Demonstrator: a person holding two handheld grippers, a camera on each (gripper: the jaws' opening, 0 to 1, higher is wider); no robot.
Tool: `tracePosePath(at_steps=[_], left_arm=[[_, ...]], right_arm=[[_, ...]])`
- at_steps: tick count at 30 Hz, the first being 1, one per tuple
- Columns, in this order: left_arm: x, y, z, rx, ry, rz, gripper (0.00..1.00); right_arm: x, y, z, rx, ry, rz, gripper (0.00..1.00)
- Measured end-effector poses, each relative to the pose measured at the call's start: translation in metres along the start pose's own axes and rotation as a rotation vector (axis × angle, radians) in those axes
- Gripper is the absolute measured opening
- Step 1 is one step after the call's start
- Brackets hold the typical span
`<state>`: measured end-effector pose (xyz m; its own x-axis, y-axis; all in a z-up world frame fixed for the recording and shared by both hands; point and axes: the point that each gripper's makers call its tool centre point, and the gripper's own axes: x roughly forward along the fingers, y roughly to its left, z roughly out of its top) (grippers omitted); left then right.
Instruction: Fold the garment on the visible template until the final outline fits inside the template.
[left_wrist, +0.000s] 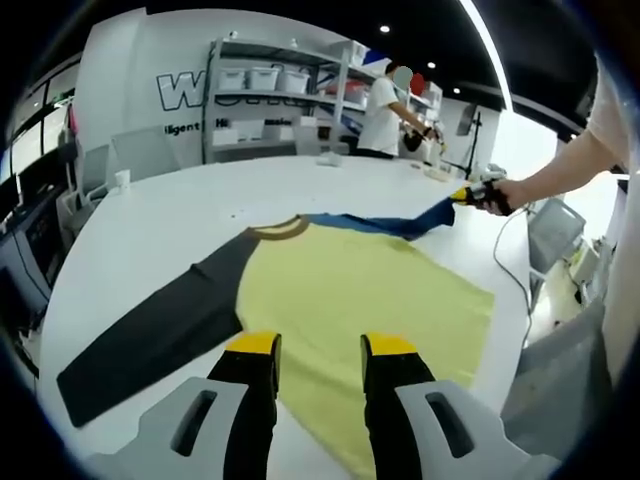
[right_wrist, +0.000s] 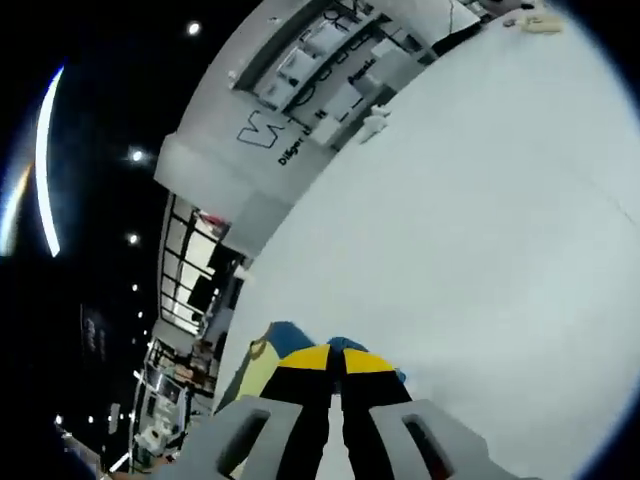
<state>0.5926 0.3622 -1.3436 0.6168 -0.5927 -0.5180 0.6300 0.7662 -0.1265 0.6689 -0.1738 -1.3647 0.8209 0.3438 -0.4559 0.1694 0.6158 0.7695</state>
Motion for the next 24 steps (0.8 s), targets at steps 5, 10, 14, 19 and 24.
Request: tracePosePath(at_steps=[5,10,14,19,24], left_arm=[[0.0,0.001,0.0,0.002,0.001,0.002,0.32],[0.0,0.001,0.001,0.002,0.004,0.003,0.32],[0.001,0.0,0.002,0.004,0.003,0.002,0.32],[0.001,-0.001,0.002,0.006,0.005,0.0,0.32],[0.002,-0.001,0.003,0.009,0.006,-0.002,0.32]], right_arm=[[0.003,-0.01,0.004,0.046,-0.053,-0.049,0.0],[0.002,-0.024,0.006,0.086,-0.071,-0.106,0.0],[0.002,-0.03,0.007,0.063,-0.074,-0.133,0.0],[0.002,-0.035,0.01,-0.017,-0.072,-0.164,0.01],[0.001,-0.034,0.015,-0.073,-0.075,-0.169,0.07]])
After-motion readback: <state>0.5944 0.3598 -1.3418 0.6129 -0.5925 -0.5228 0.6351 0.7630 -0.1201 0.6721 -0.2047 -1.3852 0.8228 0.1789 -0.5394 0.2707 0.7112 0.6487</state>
